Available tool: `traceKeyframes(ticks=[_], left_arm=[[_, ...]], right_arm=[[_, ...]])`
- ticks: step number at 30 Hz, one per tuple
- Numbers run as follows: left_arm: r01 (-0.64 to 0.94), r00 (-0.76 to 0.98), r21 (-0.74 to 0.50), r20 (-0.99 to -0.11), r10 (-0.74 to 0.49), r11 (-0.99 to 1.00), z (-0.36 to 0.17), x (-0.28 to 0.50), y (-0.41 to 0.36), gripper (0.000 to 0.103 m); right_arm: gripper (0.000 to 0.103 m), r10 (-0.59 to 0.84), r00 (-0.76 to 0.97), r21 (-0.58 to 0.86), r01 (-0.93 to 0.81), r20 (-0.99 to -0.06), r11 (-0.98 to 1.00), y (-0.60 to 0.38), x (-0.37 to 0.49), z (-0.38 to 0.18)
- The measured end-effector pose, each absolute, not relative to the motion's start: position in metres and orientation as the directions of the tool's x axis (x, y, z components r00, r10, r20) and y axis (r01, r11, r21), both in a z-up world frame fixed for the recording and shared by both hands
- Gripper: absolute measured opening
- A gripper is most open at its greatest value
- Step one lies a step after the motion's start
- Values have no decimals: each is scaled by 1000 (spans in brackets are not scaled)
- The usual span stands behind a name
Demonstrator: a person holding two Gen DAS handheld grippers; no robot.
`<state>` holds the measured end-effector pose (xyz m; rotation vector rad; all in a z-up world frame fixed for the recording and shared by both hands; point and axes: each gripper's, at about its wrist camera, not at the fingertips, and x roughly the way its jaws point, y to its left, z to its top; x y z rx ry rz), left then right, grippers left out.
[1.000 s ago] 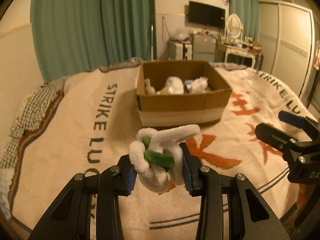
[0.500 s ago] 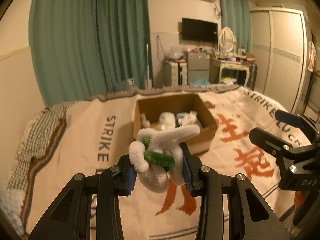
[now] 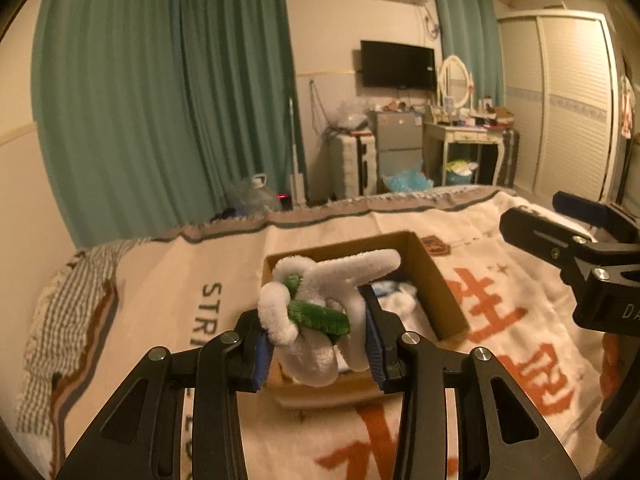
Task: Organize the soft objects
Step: 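Carry the pipe-cleaner figure over the box with the left gripper, then open the left gripper to drop the figure into the box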
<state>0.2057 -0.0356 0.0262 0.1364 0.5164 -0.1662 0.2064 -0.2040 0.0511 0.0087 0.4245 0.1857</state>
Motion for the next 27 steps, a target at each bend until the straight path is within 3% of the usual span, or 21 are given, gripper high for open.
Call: traceKeyframes(ticks=[14,20,22,27], left_arm=[[188,802,124,-593,-80,974,-42,338,-45,41],[167,785,136,-617,-49,976,-52,339,-44,61],[152,787,147,-616,-30,977,-52,340,-45,79],[109,796,133,-605,-6,985,-39,331,-41,81]], right_arm=[[103,151,858,17,-164,-491,986,-203,329,-14],[103,157,868,20,-167,-471,986,-200,341,-23],[103,152,870,16,-164,-469,986,-199,340,-22],[103,145,871,13,-157,-469,987,-201,330,-10]])
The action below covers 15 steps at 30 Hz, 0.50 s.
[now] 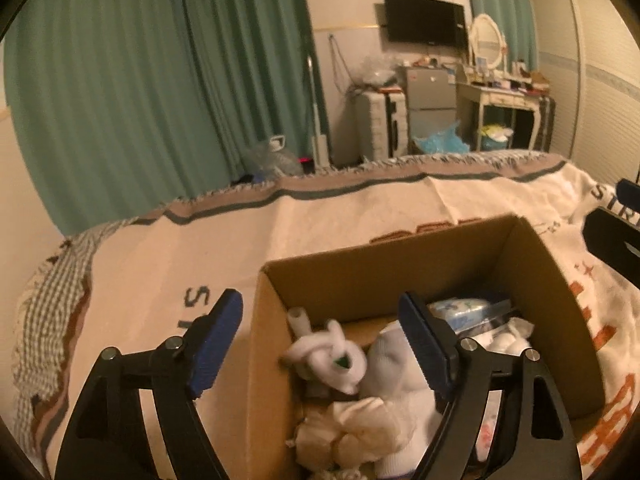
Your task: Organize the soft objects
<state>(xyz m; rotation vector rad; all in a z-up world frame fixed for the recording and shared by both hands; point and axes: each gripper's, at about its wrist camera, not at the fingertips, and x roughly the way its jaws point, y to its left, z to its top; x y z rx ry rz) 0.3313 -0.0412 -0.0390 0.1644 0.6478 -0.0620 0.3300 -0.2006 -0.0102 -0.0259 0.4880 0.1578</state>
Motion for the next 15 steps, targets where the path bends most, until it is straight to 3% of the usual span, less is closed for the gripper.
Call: traceKeyframes(ticks=[5,11,13,15], left_arm=[[85,828,106,-560,-11,991,5,302,-32,81],[77,912,94,-410,-31,993,93,238,-23,81],[80,926,66,-376,-49,995,120,215,-16,91],[69,950,62,-310,-47,996,146,184,-9,91]], right_arm=[[103,134,892,3,-148,-432,989,-207,298,30],[103,130,936,-6,-139,-326,990,-209,231,111],[103,139,944,4,-145,-298,989,-210,209,132],[103,126,956,-4,-132,-266,991,-210,182,152]])
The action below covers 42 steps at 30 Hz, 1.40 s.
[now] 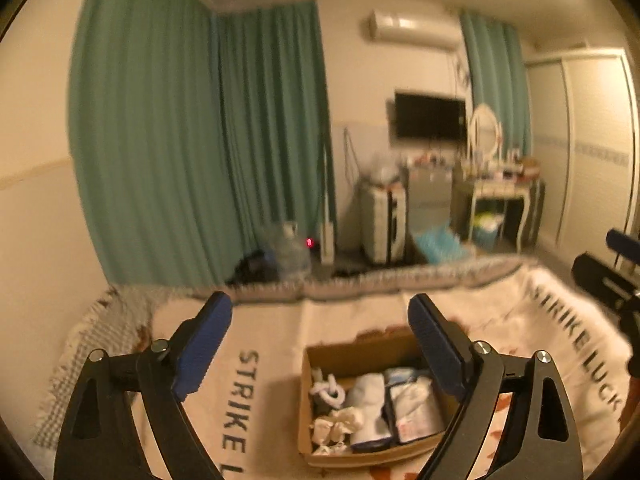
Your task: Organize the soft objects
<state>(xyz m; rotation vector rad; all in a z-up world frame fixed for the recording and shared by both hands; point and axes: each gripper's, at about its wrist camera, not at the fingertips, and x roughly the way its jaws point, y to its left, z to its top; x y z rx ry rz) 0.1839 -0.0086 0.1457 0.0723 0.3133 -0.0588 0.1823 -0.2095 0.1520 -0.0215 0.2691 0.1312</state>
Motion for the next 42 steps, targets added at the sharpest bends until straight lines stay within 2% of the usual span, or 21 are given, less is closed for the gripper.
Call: traceKeyframes(ticks=[6,9,14,22,24,28,32,42], left_arm=[[40,988,66,-153,-30,997,182,108,9,95],[57,993,40,-105,-53,998,187,74,16,95],[37,997,46,-64,-34,998,176,44,21,96],[0,996,-33,-88,-3,999,121,44,33,96],[7,993,-51,-115,-13,999,100,49,34,96],[-27,980,-7,-199,25,1000,64,66,33,96],[-16,966,-27,-257,8,1000,43,74,36,96],[-8,961,4,-275,8,1000,27,70,34,96]], right_arm=[[103,148,972,-9,-152,-182,988,-205,111,191],[103,149,981,-9,-151,-121,988,-204,77,198],[103,186,979,53,-182,-89,982,-206,44,195],[103,168,979,28,-166,-113,986,-192,38,148],[103,147,980,14,-146,-131,989,-189,40,125],[103,119,976,-25,-126,-181,992,-183,52,78],[103,131,964,2,-134,-233,991,-185,66,44],[103,121,950,21,-120,-286,993,-193,81,27]])
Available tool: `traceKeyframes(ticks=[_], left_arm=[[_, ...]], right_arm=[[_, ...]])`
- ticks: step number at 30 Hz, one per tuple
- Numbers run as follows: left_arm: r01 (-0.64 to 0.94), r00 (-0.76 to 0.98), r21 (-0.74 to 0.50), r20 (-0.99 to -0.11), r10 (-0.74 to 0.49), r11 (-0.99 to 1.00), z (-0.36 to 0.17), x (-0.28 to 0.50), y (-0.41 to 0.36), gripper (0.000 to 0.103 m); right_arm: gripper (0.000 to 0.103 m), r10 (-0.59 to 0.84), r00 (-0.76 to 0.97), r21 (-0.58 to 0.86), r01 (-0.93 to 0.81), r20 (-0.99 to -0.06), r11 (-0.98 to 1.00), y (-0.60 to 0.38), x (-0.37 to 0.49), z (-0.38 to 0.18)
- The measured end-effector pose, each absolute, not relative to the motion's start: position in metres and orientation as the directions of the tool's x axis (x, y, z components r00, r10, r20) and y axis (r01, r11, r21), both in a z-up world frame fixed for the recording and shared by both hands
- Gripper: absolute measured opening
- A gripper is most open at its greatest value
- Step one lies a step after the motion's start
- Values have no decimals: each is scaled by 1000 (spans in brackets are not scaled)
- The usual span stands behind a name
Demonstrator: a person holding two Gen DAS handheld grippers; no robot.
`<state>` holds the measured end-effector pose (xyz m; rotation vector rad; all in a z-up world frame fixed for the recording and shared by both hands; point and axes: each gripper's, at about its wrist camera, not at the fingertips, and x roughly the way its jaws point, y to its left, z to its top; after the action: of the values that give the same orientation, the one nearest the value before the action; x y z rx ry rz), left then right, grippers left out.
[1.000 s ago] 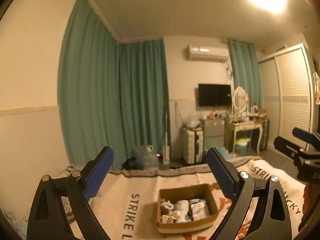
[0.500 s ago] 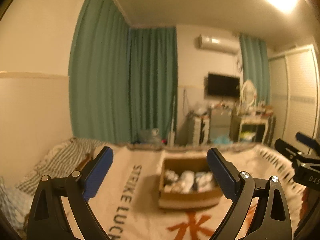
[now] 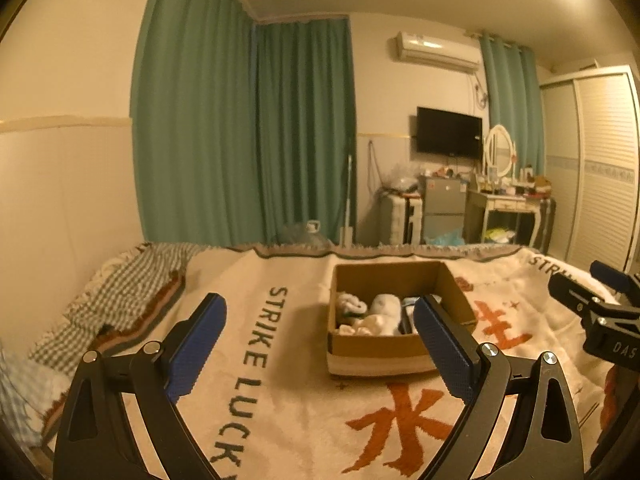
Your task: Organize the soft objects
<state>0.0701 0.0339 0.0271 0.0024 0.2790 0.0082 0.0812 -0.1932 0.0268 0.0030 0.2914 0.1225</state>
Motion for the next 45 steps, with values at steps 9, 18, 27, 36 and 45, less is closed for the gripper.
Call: traceKeyframes(ticks=[9,18,27,36,45], left_arm=[[9,957,12,-289,-5,1000,22,73,30,96],[28,953,14,-303,-22,1000,20,75,27,96],[27,950,20,-310,-19,999,20,77,26,96],[31,955,33,-297,-19,999,19,75,24,96],[39,957,47,-288,-24,998,17,72,20,96]], right_arm=[[103,118,947,22,-117,-299,993,-194,81,27],[103,131,943,28,-128,-306,991,-192,82,24],[103,140,940,26,-139,-310,990,-188,80,23],[103,141,939,19,-142,-312,990,-185,81,22],[103,128,942,9,-132,-311,991,-183,81,21]])
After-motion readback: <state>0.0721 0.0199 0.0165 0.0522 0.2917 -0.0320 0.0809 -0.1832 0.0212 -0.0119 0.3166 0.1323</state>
